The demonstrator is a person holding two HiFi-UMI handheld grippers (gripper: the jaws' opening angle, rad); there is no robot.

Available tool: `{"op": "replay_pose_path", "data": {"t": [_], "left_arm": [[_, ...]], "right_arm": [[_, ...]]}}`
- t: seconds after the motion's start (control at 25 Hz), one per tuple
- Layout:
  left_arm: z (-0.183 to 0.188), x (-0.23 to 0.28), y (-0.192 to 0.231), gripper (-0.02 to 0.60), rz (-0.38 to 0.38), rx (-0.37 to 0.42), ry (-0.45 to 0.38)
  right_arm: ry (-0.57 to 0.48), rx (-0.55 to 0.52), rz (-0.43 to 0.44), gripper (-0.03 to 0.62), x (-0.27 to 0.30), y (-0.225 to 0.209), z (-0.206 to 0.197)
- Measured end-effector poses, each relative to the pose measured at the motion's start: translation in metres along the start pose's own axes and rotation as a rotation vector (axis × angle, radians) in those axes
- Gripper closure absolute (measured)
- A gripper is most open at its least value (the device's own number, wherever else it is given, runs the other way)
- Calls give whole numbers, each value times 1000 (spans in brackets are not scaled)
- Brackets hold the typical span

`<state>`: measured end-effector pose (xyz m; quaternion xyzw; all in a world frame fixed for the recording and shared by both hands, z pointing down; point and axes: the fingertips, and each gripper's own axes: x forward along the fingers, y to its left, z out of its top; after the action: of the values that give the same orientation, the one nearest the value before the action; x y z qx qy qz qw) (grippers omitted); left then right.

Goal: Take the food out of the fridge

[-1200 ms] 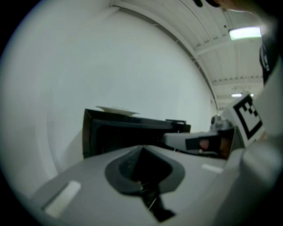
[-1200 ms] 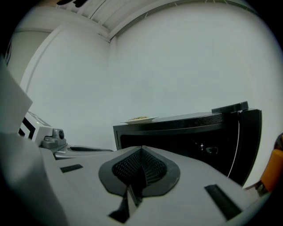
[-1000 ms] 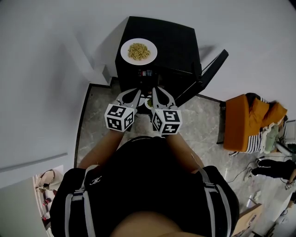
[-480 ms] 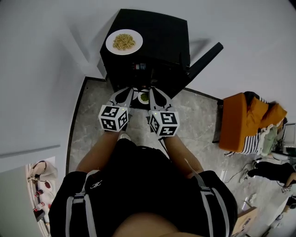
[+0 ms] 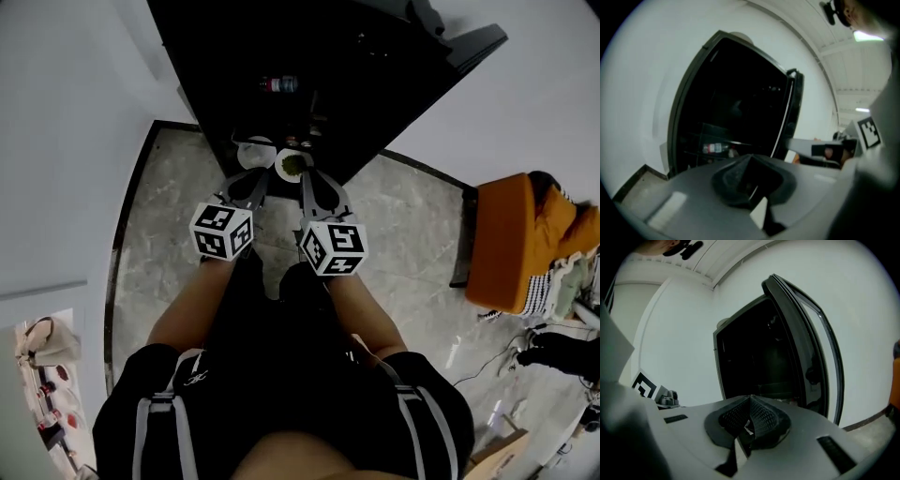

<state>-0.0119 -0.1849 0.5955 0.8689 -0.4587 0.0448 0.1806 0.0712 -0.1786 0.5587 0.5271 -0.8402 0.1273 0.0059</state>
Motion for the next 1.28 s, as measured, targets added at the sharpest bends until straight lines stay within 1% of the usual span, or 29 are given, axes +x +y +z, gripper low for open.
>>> {"op": "replay_pose_path", "data": {"t": [0.08, 0.16, 0.24, 0.36, 0.44, 0.56, 0.6, 0.64, 0.68, 0.76, 0.8, 0.92, 1.0, 1.08, 1.16, 1.2, 1.28], "left_arm": [[-36, 14, 14, 580, 5, 21, -36], [-69, 25, 26, 580, 25, 46, -72], [-100, 38, 35, 580, 40, 47, -102], [-143, 53, 44, 580, 51, 11, -121], [-169, 65, 52, 580, 60, -53, -105], [-213, 82, 55, 578, 74, -177, -50], [-227, 89, 56, 578, 70, -228, -36], [-240, 98, 59, 578, 57, -295, -30], [-252, 108, 62, 572, 40, -383, -33], [-274, 131, 73, 511, 18, -588, -55], [-285, 141, 80, 499, 20, -681, -61], [-328, 166, 106, 485, 60, -928, -57], [-350, 180, 121, 483, 83, -1062, -78], [-360, 193, 129, 483, 66, -1160, -115], [-364, 205, 131, 483, 25, -1238, -145], [-365, 211, 131, 483, 8, -1260, -156], [-360, 222, 133, 483, -25, -1266, -170]], "right_arm": [[-36, 4, 14, 594, 6, -10, -40], [-77, -4, 26, 594, 11, -21, -75], [-107, -12, 28, 594, 14, -34, -106], [-116, -5, 21, 594, 11, -48, -147], [-98, 5, 9, 594, 6, -56, -168], [-40, 26, -15, 594, -9, -67, -195], [-28, 34, -24, 594, -14, -70, -201], [-25, 38, -35, 594, -18, -73, -203], [-29, 35, -45, 594, -20, -77, -204], [-37, 32, -57, 594, -24, -83, -206], [-36, 41, -57, 594, -27, -84, -209], [-19, 61, -48, 594, -33, -88, -216], [-4, 55, -50, 594, -37, -92, -219], [13, 49, -53, 594, -43, -96, -223], [32, 46, -52, 594, -49, -99, -228], [40, 47, -53, 594, -52, -101, -230], [49, 53, -61, 594, -57, -107, -235]]}}
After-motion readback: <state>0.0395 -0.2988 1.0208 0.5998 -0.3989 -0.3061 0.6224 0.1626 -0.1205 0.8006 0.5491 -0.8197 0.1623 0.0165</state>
